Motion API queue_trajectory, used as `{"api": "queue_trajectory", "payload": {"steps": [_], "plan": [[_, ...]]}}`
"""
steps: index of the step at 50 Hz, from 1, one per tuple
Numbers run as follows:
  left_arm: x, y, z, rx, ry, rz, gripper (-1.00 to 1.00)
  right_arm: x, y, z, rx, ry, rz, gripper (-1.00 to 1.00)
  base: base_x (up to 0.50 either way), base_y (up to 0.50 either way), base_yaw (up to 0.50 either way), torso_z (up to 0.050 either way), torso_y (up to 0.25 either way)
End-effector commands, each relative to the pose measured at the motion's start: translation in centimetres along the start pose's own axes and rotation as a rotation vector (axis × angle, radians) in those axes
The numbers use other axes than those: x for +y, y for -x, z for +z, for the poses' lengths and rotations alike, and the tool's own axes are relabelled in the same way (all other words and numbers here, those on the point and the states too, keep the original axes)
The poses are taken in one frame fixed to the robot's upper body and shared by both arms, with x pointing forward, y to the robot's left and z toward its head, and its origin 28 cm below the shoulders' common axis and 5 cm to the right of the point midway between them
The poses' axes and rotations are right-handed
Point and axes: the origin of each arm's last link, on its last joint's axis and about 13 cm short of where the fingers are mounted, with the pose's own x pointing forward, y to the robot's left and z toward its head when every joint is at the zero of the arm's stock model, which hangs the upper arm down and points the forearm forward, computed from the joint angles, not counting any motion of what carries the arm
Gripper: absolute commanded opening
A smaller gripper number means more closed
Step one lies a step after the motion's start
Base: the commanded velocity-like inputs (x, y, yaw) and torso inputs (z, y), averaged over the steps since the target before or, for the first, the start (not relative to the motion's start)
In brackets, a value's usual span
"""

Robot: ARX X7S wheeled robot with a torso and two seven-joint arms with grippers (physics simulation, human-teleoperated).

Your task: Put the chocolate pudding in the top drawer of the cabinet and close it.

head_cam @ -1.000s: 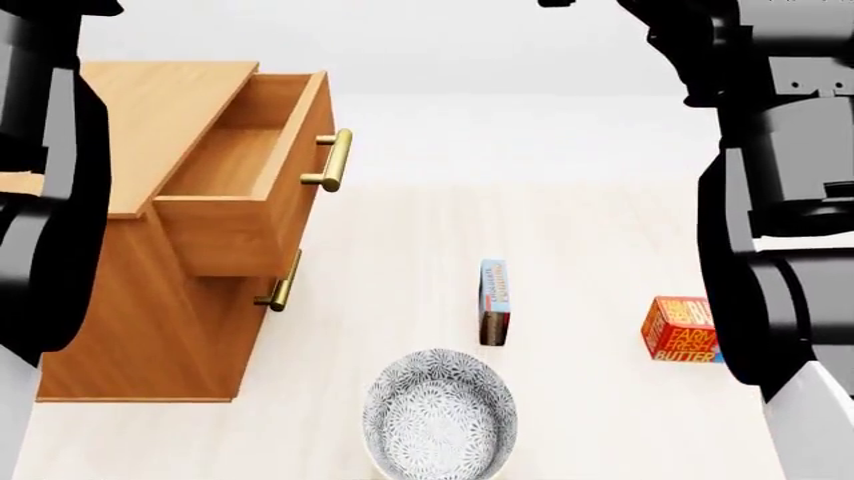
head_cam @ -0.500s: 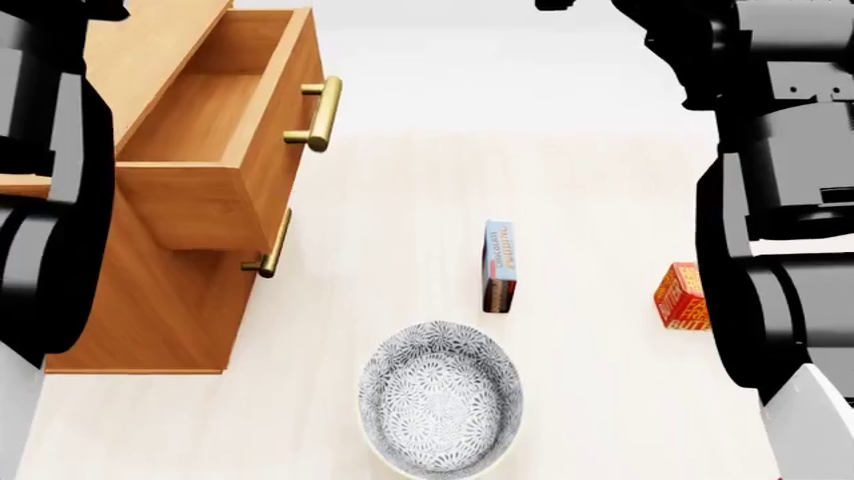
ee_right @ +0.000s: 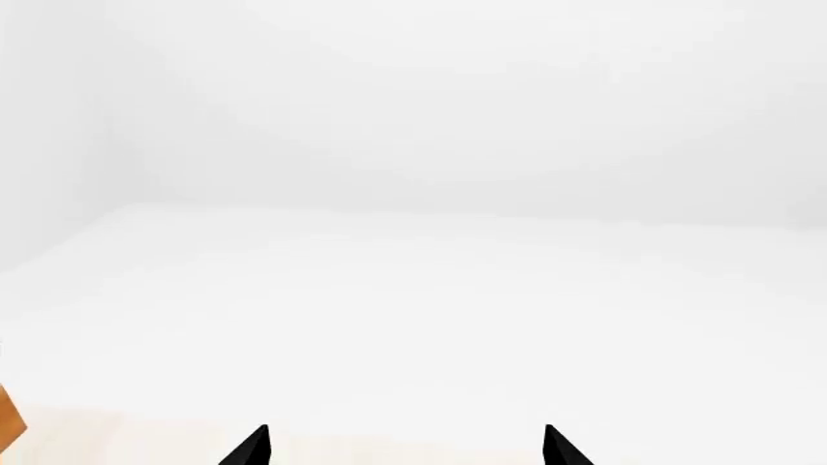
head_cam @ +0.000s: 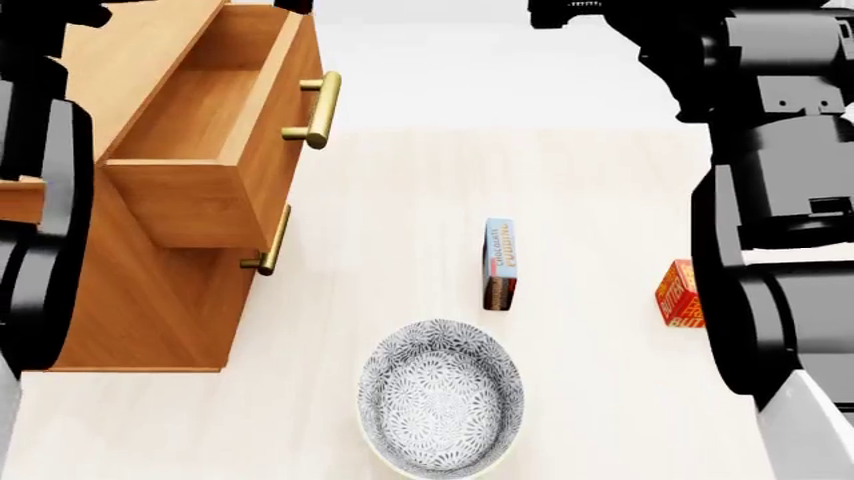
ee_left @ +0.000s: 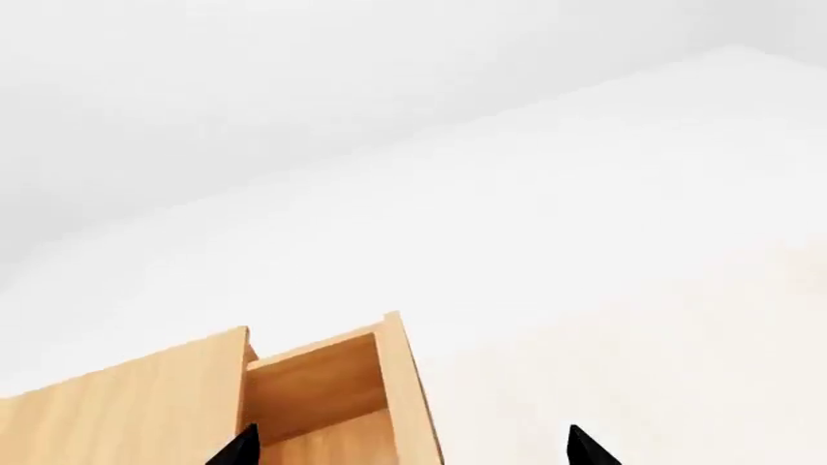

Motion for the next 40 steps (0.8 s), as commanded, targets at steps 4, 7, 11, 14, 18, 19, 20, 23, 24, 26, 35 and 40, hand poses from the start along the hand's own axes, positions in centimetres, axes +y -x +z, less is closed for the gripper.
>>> {"api": "queue_trajectory", "payload": {"steps": [4, 7, 11, 14, 18, 19, 20, 23, 24, 26, 35, 40], "plan": [[-0.1, 1.9, -0.8, 0.174, -0.071, -0.016, 1.0, 0.0, 0.1, -0.6, 0.016, 0.001, 0.006, 1.0, 0.0, 0.0, 0.0, 0.0, 0.0], [-0.2, 2.0, -1.0, 0.195, -0.074, -0.024, 1.0, 0.0, 0.1, -0.7, 0.018, 0.002, 0.007, 1.0, 0.0, 0.0, 0.0, 0.0, 0.0], [-0.2, 2.2, -1.2, 0.222, -0.082, -0.031, 1.0, 0.0, 0.1, -0.7, 0.02, 0.003, 0.007, 1.0, 0.0, 0.0, 0.0, 0.0, 0.0], [-0.3, 2.4, -1.3, 0.242, -0.09, -0.037, 1.0, 0.0, 0.1, -0.8, 0.022, 0.002, 0.007, 1.0, 0.0, 0.0, 0.0, 0.0, 0.0], [-0.4, 2.7, -1.4, 0.266, -0.103, -0.049, 1.0, 0.1, 0.1, -0.9, 0.023, 0.001, 0.01, 1.0, 0.0, 0.0, 0.0, 0.0, 0.0], [-0.4, 2.8, -1.4, 0.271, -0.107, -0.052, 1.0, 0.1, 0.1, -0.9, 0.023, 0.001, 0.01, 1.0, 0.0, 0.0, 0.0, 0.0, 0.0], [-0.4, 2.8, -1.4, 0.277, -0.11, -0.055, 1.0, 0.1, 0.0, -1.0, 0.023, 0.001, 0.011, 1.0, 0.0, 0.0, 0.0, 0.0, 0.0], [-0.5, 2.9, -1.6, 0.288, -0.115, -0.061, 1.0, 0.1, 0.0, -1.0, 0.024, -0.001, 0.012, 1.0, 0.0, 0.0, 0.0, 0.0, 0.0], [-0.5, 2.9, -1.6, 0.292, -0.117, -0.061, 1.0, 0.1, 0.0, -1.1, 0.024, -0.001, 0.012, 1.0, 0.0, 0.0, 0.0, 0.0, 0.0], [-0.5, 2.9, -1.7, 0.298, -0.119, -0.063, 1.0, 0.1, 0.0, -1.2, 0.025, -0.001, 0.012, 1.0, 0.0, 0.0, 0.0, 0.0, 0.0], [-0.9, 2.8, -2.4, 0.327, -0.119, -0.085, 1.0, 0.1, 0.0, -1.5, 0.029, -0.003, 0.013, 1.0, 0.0, 0.0, 0.0, 0.0, 0.0], [-1.2, 2.6, -2.6, 0.337, -0.119, -0.098, 1.0, -0.1, 0.0, -1.6, 0.03, -0.004, 0.011, 1.0, 0.0, 0.0, 0.0, 0.0, 0.0]]}}
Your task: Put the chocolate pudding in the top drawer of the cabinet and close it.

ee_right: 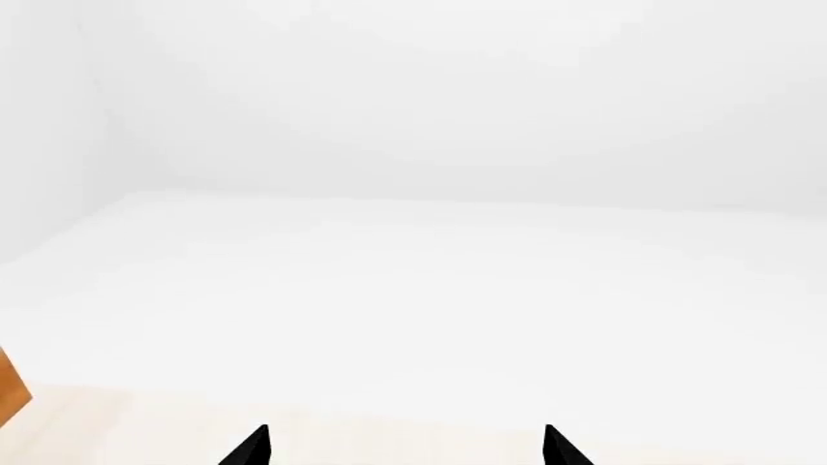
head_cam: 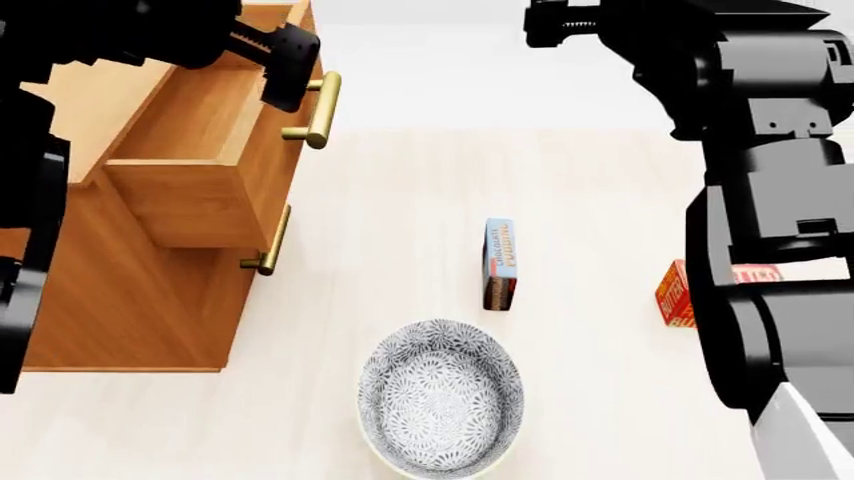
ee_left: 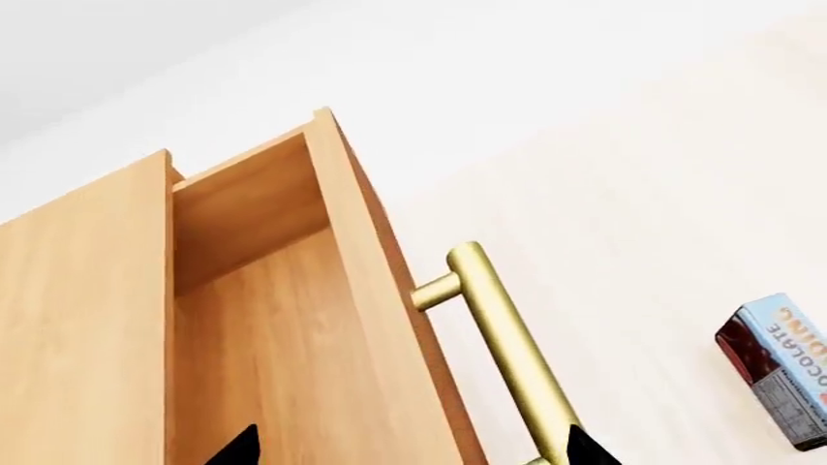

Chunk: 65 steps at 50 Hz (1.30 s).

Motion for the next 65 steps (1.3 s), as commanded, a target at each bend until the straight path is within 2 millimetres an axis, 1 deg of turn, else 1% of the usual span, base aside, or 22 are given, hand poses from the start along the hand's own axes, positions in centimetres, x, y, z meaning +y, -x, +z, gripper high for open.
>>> {"api": "queue_trajectory", "payload": {"steps": [1, 22, 33, 53, 59, 65], "plan": [[-0.5, -0.3, -0.6, 0.037, -0.008, -0.028, 1.0, -0.1, 0.0, -0.3, 0.004, -0.002, -0.001, 1.0, 0.0, 0.0, 0.0, 0.0, 0.0], [-1.0, -1.8, -2.0, 0.085, 0.006, -0.052, 1.0, 0.0, -0.2, -0.3, 0.009, 0.005, 0.002, 1.0, 0.0, 0.0, 0.0, 0.0, 0.0], [-1.3, -2.1, -2.4, 0.098, 0.009, -0.064, 1.0, 0.0, -0.2, -0.5, 0.013, 0.005, 0.003, 1.0, 0.0, 0.0, 0.0, 0.0, 0.0], [-3.0, -1.9, -2.1, 0.073, -0.007, -0.15, 1.0, 0.0, -0.1, -0.5, 0.019, 0.011, -0.001, 1.0, 0.0, 0.0, 0.0, 0.0, 0.0], [-3.7, -1.7, -1.7, 0.062, -0.018, -0.174, 1.0, -0.1, -0.1, -0.5, 0.02, 0.012, -0.006, 1.0, 0.0, 0.0, 0.0, 0.0, 0.0], [-4.7, -1.4, -1.1, 0.044, -0.039, -0.211, 1.0, -0.3, 0.1, -0.5, 0.024, 0.013, -0.012, 1.0, 0.0, 0.0, 0.0, 0.0, 0.0]]}}
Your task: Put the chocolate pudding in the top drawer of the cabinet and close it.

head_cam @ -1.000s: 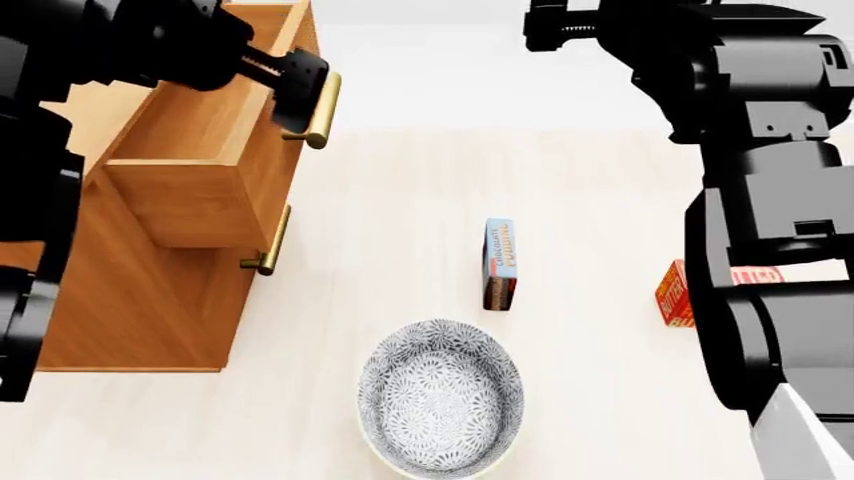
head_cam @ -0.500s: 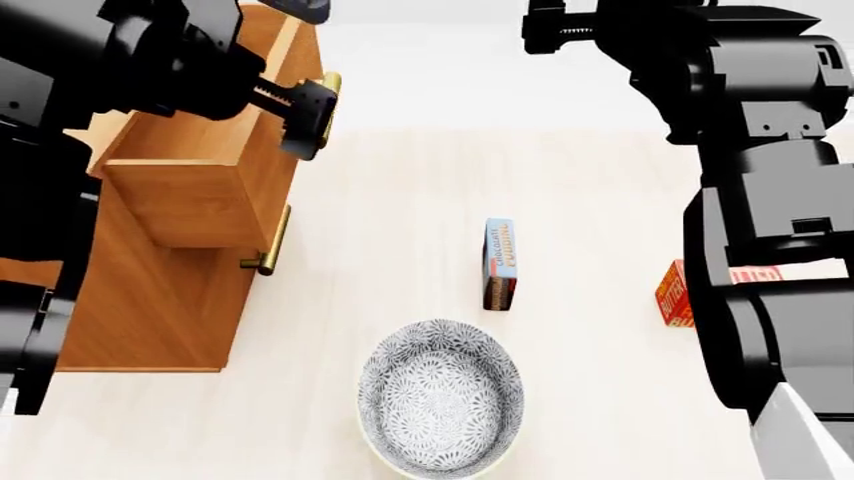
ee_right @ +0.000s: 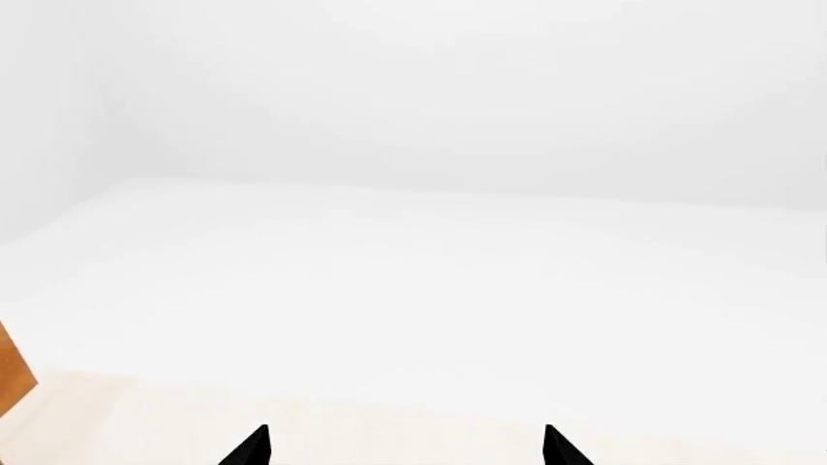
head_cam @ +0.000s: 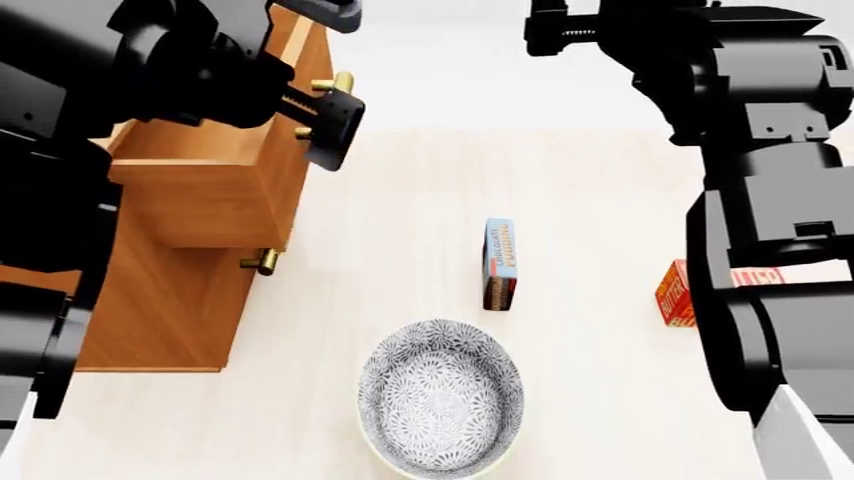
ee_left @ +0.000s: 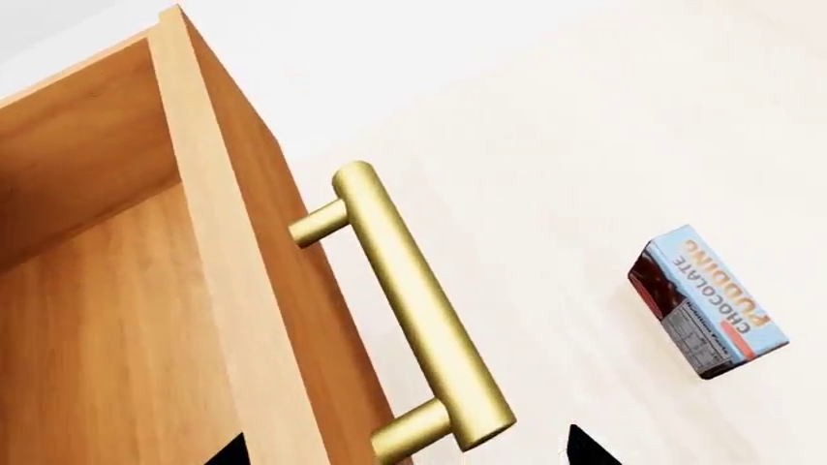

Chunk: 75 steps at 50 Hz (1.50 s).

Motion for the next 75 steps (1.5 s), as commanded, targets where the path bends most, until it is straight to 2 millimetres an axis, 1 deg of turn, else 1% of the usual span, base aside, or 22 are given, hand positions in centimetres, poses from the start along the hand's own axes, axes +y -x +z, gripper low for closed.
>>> {"api": "queue_trajectory", "payload": {"steps": [1, 21, 38, 47, 62, 66, 69, 75], "plan": [[-1.8, 0.3, 0.9, -0.03, -0.032, -0.093, 1.0, -0.2, 0.2, 0.0, 0.005, 0.001, -0.009, 1.0, 0.0, 0.0, 0.0, 0.0, 0.0], [-5.1, 0.8, 2.5, -0.076, -0.093, -0.192, 1.0, -1.0, 1.0, 0.5, -0.006, -0.005, -0.039, 1.0, 0.0, 0.0, 0.0, 0.0, 0.0], [-7.5, 0.3, 2.7, -0.078, -0.136, -0.264, 1.0, -1.9, 2.0, 0.7, -0.014, -0.01, -0.072, 1.0, 0.0, 0.0, 0.0, 0.0, 0.0], [-8.1, 0.3, 2.9, -0.086, -0.141, -0.293, 1.0, -2.1, 2.3, 0.7, -0.013, -0.009, -0.081, 1.0, 0.0, 0.0, 0.0, 0.0, 0.0], [-8.4, 0.6, 3.3, -0.108, -0.133, -0.31, 1.0, -2.3, 2.7, 1.0, -0.015, -0.01, -0.086, 1.0, 0.0, 0.0, 0.0, 0.0, 0.0], [-7.4, 1.3, 4.2, -0.135, -0.127, -0.28, 1.0, -2.3, 2.7, 1.0, -0.016, -0.01, -0.088, 1.0, 0.0, 0.0, 0.0, 0.0, 0.0], [-6.3, 2.2, 5.3, -0.17, -0.112, -0.245, 1.0, -2.3, 2.7, 0.9, -0.015, -0.011, -0.087, 1.0, 0.0, 0.0, 0.0, 0.0, 0.0], [-4.2, 4.7, 7.5, -0.253, -0.078, -0.188, 1.0, -2.1, 2.6, 0.9, -0.014, -0.012, -0.082, 1.0, 0.0, 0.0, 0.0, 0.0, 0.0]]}}
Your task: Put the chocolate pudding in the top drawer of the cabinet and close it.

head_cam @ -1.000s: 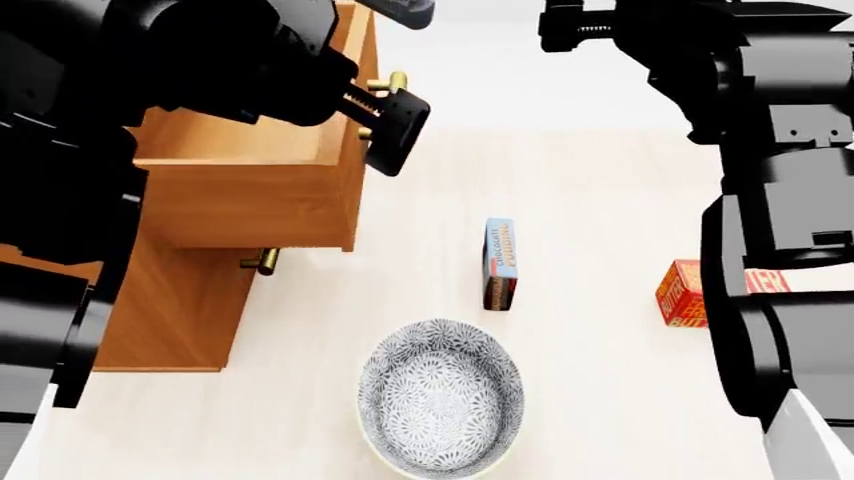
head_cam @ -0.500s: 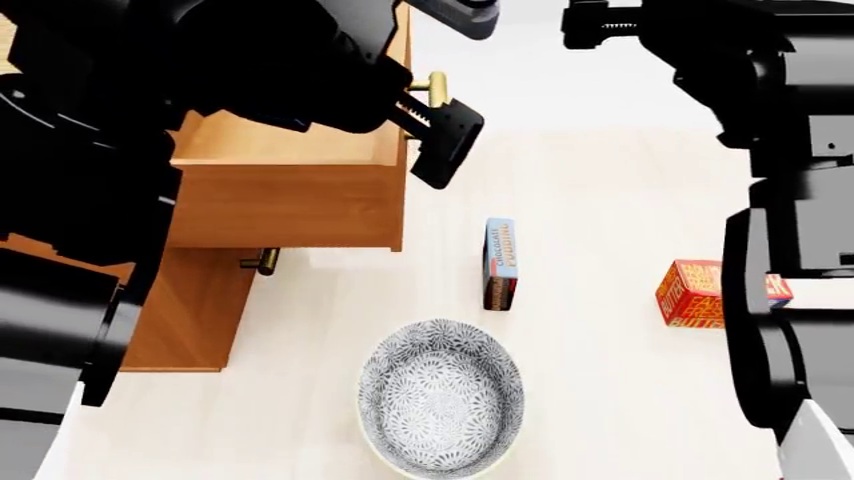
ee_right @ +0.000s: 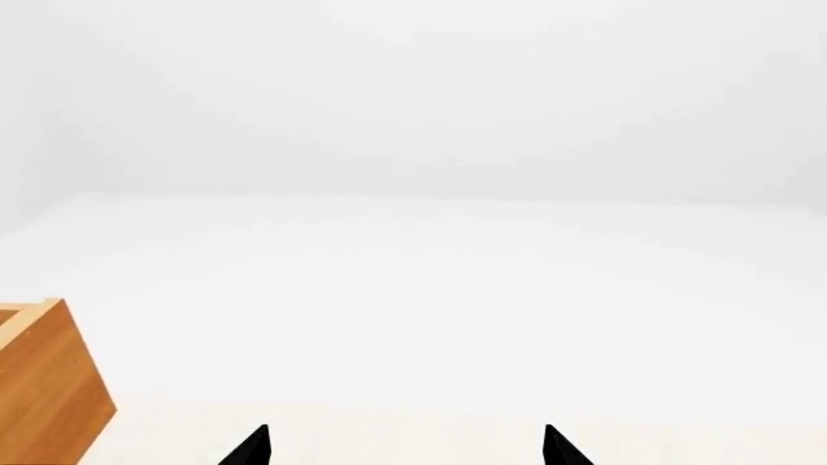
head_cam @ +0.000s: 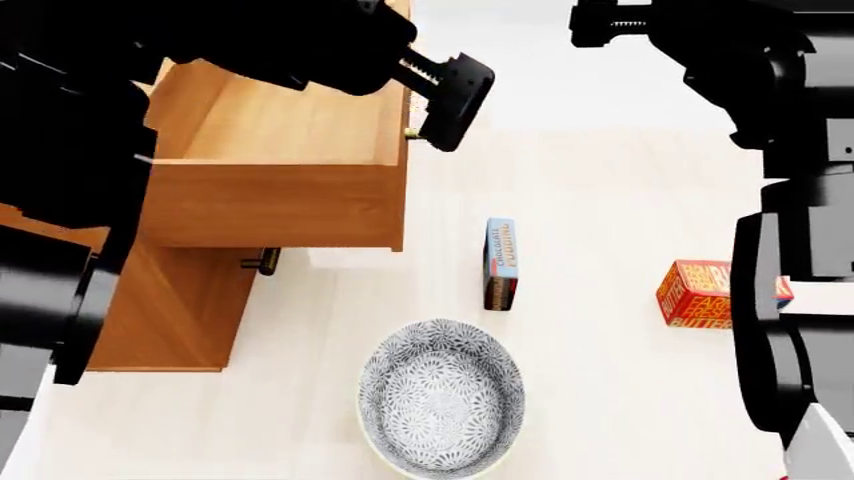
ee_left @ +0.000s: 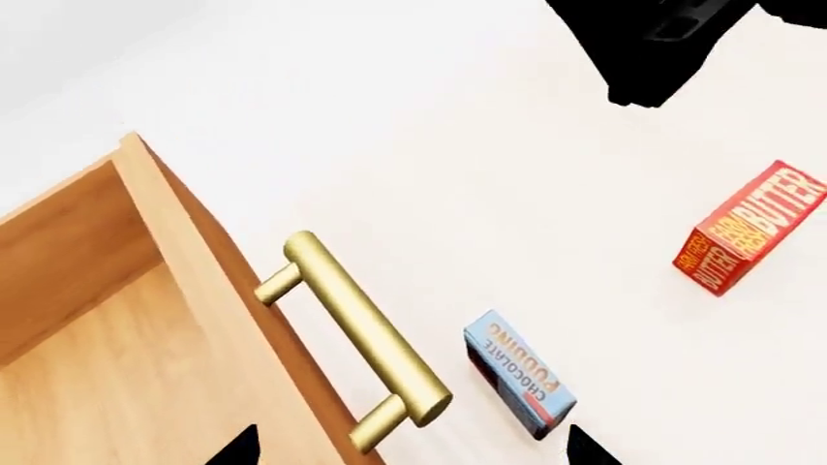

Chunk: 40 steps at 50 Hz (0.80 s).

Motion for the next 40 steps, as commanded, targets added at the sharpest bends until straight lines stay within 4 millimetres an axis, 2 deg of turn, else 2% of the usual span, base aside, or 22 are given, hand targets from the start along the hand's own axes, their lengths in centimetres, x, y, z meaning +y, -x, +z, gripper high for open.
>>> {"api": "queue_trajectory", "payload": {"steps": [1, 7, 13, 21, 28, 40], "plan": [[2.0, 3.5, 3.4, -0.134, 0.026, 0.033, 1.0, 0.2, 0.0, 0.0, 0.001, 0.0, 0.004, 1.0, 0.0, 0.0, 0.0, 0.0, 0.0], [3.6, 5.2, 4.6, -0.224, 0.047, 0.102, 1.0, 0.3, 0.1, -0.2, 0.004, 0.002, 0.009, 1.0, 0.0, 0.0, 0.0, 0.0, 0.0], [5.2, 6.0, 4.5, -0.35, 0.083, 0.183, 1.0, 0.3, 0.5, -0.4, 0.014, 0.008, 0.017, 1.0, 0.0, 0.0, 0.0, 0.0, 0.0], [7.1, 6.3, 3.4, -0.488, 0.118, 0.32, 1.0, 0.1, 1.1, -1.0, 0.049, 0.016, 0.034, 1.0, 0.0, 0.0, 0.0, 0.0, 0.0], [8.4, 6.3, 2.7, -0.642, 0.161, 0.446, 1.0, -0.3, 1.9, -1.6, 0.156, 0.056, 0.075, 1.0, 0.0, 0.0, 0.0, 0.0, 0.0], [9.3, 5.8, 0.8, -0.723, 0.192, 0.577, 1.0, -0.7, 3.1, -3.0, 0.327, 0.083, 0.178, 1.0, 0.0, 0.0, 0.0, 0.0, 0.0]]}}
